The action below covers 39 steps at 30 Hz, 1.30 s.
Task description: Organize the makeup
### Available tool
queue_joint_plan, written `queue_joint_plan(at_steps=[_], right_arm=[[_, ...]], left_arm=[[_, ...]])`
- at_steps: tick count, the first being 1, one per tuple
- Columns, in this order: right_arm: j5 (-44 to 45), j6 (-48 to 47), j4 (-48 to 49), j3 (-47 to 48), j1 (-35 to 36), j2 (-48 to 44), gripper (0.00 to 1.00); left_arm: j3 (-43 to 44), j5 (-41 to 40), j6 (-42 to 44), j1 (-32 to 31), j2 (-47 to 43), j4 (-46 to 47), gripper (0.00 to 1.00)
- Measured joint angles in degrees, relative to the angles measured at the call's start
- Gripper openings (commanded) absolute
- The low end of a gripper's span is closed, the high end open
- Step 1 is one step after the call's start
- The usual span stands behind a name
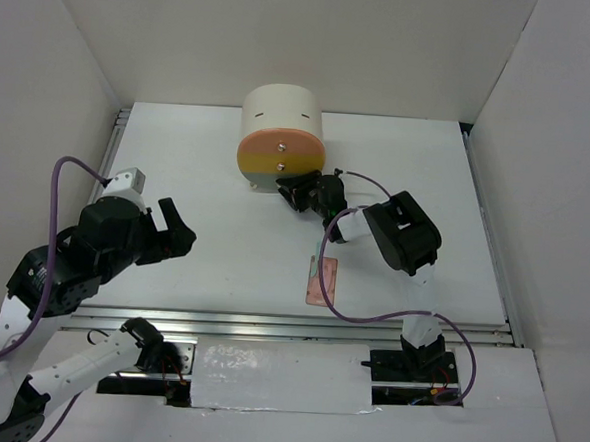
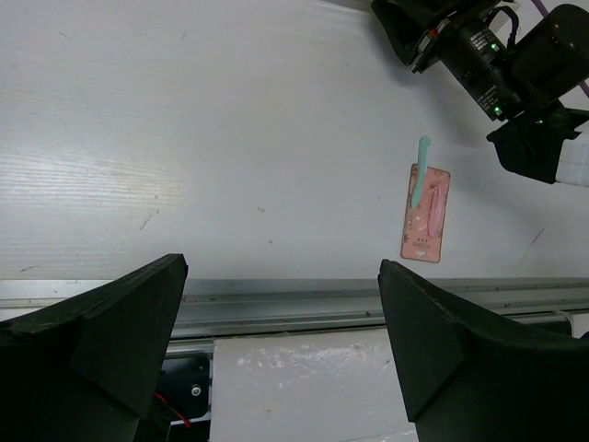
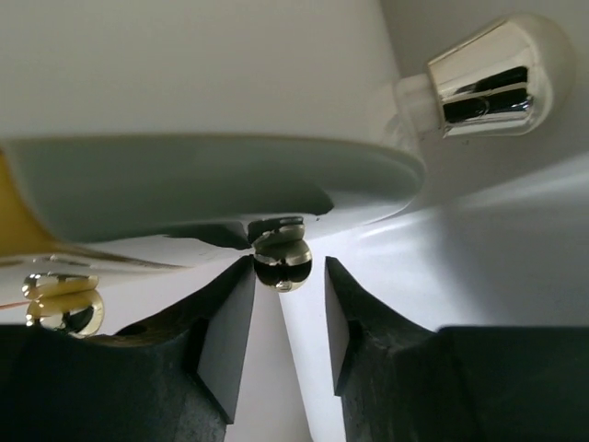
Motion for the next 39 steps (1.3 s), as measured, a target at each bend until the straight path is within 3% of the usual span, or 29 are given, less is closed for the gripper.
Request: queue_joint_plan(at_steps=[7,10,28,39], right_arm=[[-0.4,0.2,0.7,0.8,-0.1,0.9,0.21],[-0.4,0.1,0.8,0.8,-0.1,0.9,0.17],[-0.3,-0.1,6.8,-7.3,0.7,-2.1,0.15],[3.2,1.8,5.8,-8.7,5.1,-3.6,0.15]], left_arm=[[0.7,0.0,0.1,0.0,0.6,-0.8,0.99],[1.0,0.0,0.2,0.0,1.3,-1.0,0.99],[-0.3,3.9,3.1,0.0,5.6,5.3,0.99],[-1.0,4.5,3.3,0.0,4.3,6.2,0.99]])
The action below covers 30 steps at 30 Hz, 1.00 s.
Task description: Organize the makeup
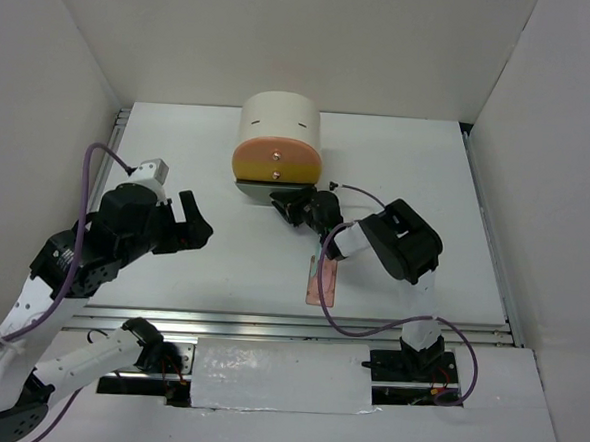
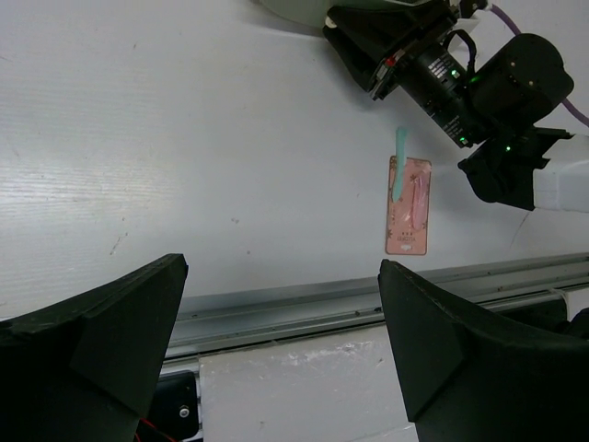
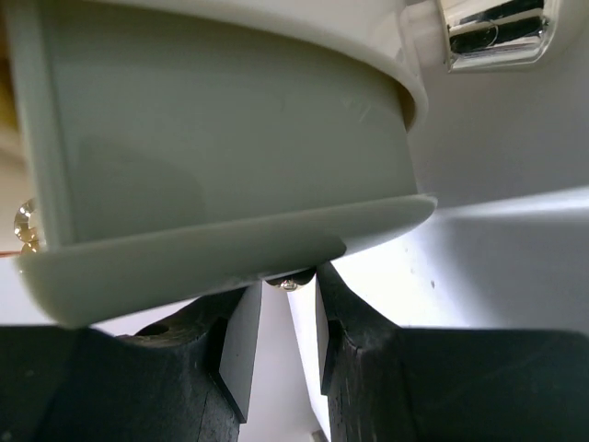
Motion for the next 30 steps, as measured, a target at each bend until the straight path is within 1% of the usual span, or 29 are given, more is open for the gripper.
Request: queue_joint_plan(at_steps=[5,20,25,30], right_arm=[[0.5,0.3,-1.0,-0.5,1.3,-0.8,0.15],[1.4,0.3,-4.5,-7.2,4.9,-7.4,0.14],[2.2,0.4,-4.5,-9.8,6.2,-9.3,0.14],[2.4,0.5,-3.9,-12.5,6.4,-10.9,0.16]], left_arm=[[-0.5,0.0,-0.1,0.0,-1.6,0.0,0.99],[-2.6,0.5,-0.5,0.0,-5.4,-0.2,0.99],[-2.6,0.4,-1.3,0.0,-6.6,-1.5,0.99],[-2.6,0.4,-1.7,0.0,-7.3,-2.9,0.99]])
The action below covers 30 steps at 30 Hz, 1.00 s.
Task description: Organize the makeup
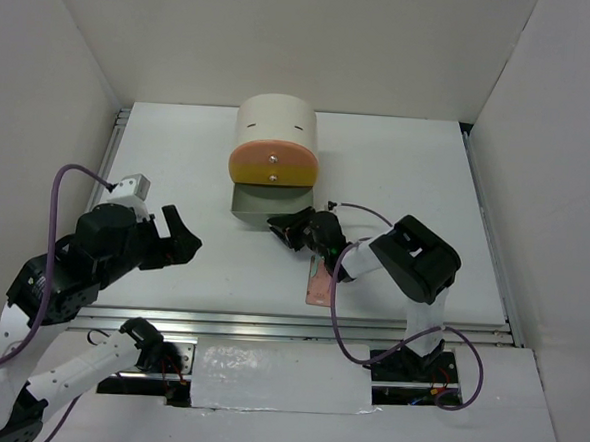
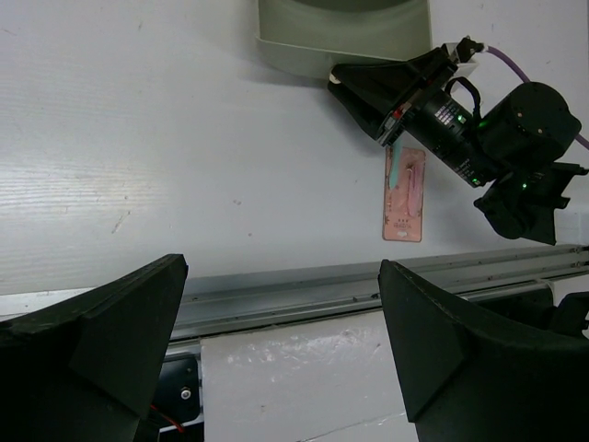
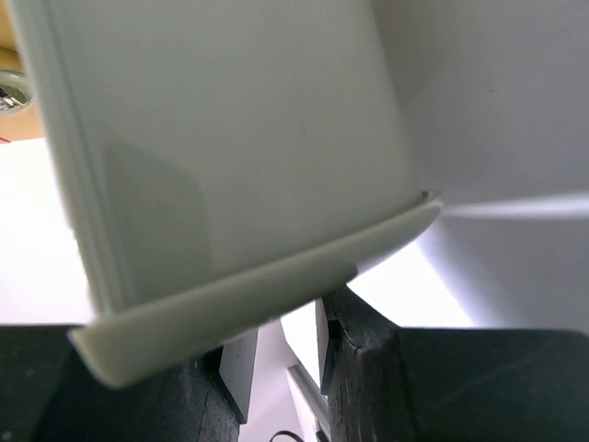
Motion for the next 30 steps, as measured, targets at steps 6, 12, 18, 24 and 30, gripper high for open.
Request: queue_joint_plan(at_steps=[6,12,18,24,30], right_arm=[[0.0,0.0,0.5,-0.8,0.2,-0.4,0.31],[-1.1,-0.4,-0.4,-0.8,0.6,-0.4,0.58],[-1.8,-1.8,-3.8,-1.0,2.1,-1.7,0.82],[-1.5,-4.9,-7.2,-3.5,2.2,-11.4,0.95],[2.2,-13.1,-24.4,1.4,2.3,-24.8,1.0]], left_arm=[[0.0,0.0,0.0,0.0,-0.4,-1.0,0.99],[0.0,-0.2,0.0,0.0,-0.5,-2.7,0.99],[0.2,-2.1,-0.2,0.0,0.1,-5.4,0.99],[1.2,-3.7,-0.3,0.0,2.0,-5.8,1.0],[1.0,-3.6,-0.3,0.0,4.0,-3.6,0.99]])
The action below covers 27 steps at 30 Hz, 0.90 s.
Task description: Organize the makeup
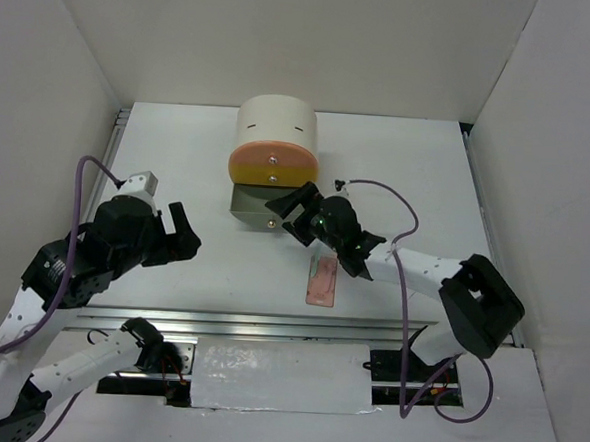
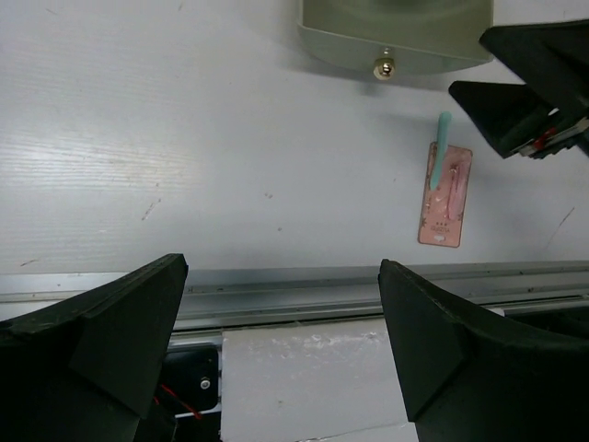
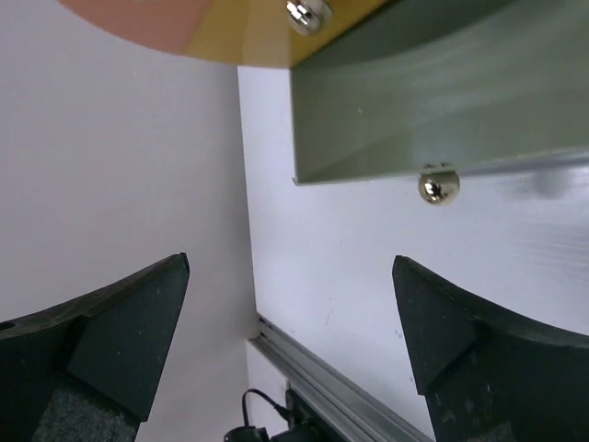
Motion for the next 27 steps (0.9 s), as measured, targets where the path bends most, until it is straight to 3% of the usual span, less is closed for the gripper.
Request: queue_joint_plan(at_steps=[4,9,13,20,27], right_arm=[[6.1,-4.1,-19.6,9.9,0.0,-4.6,1.0],[12.8,-9.0,-41.5,15.5,0.0,-9.1,0.96],[16.9,-13.4,-54.4,15.5,0.0,-9.7,0.77],[18.3,-20.6,-57.3,9.1,0.0,-10.5,0.64],[17.7,-27.1,-53.1,9.2,0.0,-1.2,0.59]], left_arm=[[-3.7,2.1,-0.3,0.0,1.6,5.0,0.99],[-8.3,3.8,-2.5,0.0,5.1,8.7,0.99],[-8.8,3.8,-3.0,0.0,7.3,10.3,1.0],[-8.6,2.5,-4.3,0.0,10.8,10.8,0.99],[-8.6,1.6,-4.3,0.0,10.0,9.7,0.99]])
